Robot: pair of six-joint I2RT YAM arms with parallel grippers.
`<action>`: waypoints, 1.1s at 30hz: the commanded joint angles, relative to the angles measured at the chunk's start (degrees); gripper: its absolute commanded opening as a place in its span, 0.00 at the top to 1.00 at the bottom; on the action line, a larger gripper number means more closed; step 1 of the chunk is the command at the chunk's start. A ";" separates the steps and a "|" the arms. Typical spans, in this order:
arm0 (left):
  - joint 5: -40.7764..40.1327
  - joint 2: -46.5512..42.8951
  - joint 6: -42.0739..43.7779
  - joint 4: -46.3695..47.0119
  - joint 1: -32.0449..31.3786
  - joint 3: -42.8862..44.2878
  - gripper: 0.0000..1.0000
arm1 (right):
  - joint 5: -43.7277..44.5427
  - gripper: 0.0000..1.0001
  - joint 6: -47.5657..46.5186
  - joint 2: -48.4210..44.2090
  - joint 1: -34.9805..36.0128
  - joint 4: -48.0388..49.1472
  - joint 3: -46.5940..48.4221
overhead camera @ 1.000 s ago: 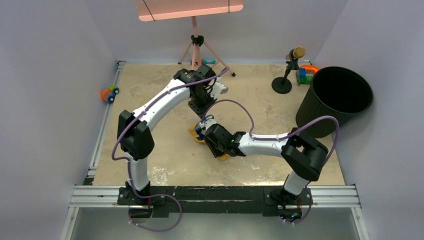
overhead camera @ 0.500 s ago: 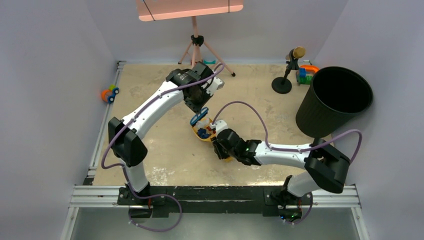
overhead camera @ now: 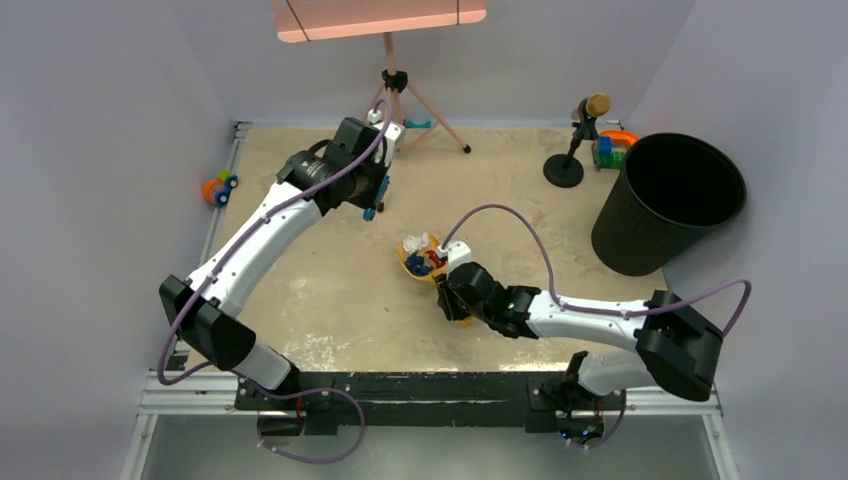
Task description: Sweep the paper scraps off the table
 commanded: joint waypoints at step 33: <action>0.22 -18.17 -23.85 31.14 0.74 -37.96 1.00 | -4.11 1.00 2.32 -13.90 -49.07 -40.43 50.30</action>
